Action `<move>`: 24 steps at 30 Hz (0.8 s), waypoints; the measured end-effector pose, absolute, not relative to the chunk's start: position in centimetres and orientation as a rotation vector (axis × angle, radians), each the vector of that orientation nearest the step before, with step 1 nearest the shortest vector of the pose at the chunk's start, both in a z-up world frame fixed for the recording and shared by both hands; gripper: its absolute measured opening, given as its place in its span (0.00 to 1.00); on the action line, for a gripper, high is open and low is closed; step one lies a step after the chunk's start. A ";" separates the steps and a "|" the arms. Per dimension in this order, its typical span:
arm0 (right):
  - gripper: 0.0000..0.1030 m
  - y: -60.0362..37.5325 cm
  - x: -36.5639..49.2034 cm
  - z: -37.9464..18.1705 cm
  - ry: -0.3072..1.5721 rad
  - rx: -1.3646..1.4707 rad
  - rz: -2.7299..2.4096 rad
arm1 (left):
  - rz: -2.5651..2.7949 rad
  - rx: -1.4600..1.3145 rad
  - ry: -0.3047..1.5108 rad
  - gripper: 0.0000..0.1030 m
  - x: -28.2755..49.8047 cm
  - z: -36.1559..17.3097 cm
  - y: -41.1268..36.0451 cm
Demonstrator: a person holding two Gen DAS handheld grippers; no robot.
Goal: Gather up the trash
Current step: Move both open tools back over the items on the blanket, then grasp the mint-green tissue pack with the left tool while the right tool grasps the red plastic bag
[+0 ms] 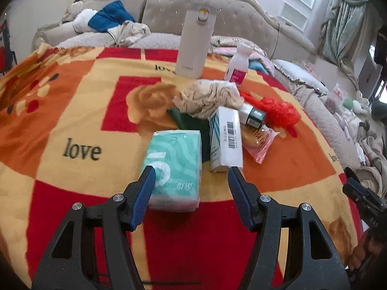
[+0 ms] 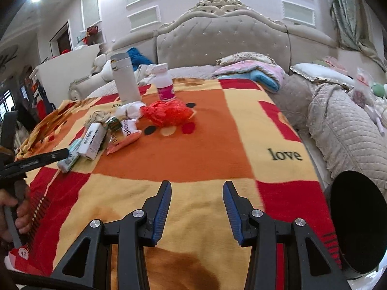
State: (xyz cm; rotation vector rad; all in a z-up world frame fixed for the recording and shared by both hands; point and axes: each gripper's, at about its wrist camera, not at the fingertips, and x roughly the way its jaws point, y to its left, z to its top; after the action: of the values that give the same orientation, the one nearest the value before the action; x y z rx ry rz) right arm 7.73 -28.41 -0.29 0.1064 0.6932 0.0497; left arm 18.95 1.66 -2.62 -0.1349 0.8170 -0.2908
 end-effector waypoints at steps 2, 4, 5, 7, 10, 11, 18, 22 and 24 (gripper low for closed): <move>0.41 -27.8 8.0 -0.5 0.701 0.098 0.053 | -0.258 -0.131 0.809 0.59 19.5 -2.7 1.4; 0.41 -27.4 8.3 -0.5 0.699 0.097 0.062 | -0.245 -0.149 0.808 0.59 19.7 -2.9 1.7; 0.41 -27.2 8.3 -0.5 0.699 0.099 0.067 | -0.244 -0.164 0.811 0.59 20.0 -2.9 2.0; 0.41 -26.7 8.5 -0.5 0.693 0.097 0.075 | -0.238 -0.205 0.819 0.58 20.2 -3.2 2.7; 0.41 -26.2 8.8 -0.1 0.660 0.110 0.093 | -0.219 -0.271 0.837 0.33 20.4 -3.7 3.9; 0.41 -26.2 9.2 0.1 0.644 0.123 0.099 | -0.219 -0.285 0.832 0.28 20.3 -3.7 4.0; 0.47 -26.9 17.2 0.1 0.671 0.228 0.107 | -0.222 -0.340 0.800 0.23 19.7 -3.5 5.0; 0.68 -26.2 21.9 0.2 0.669 0.212 0.119 | -0.210 -0.347 0.777 0.23 19.3 -3.2 5.2; 0.71 -25.6 23.4 0.6 0.643 0.186 0.125 | -0.214 -0.353 0.778 0.23 19.4 -3.3 5.3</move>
State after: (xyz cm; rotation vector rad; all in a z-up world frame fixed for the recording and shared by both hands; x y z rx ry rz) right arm 23.39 -25.58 0.56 0.1857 0.6426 0.1249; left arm 19.35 5.29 -3.30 -0.3531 0.7776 -0.2135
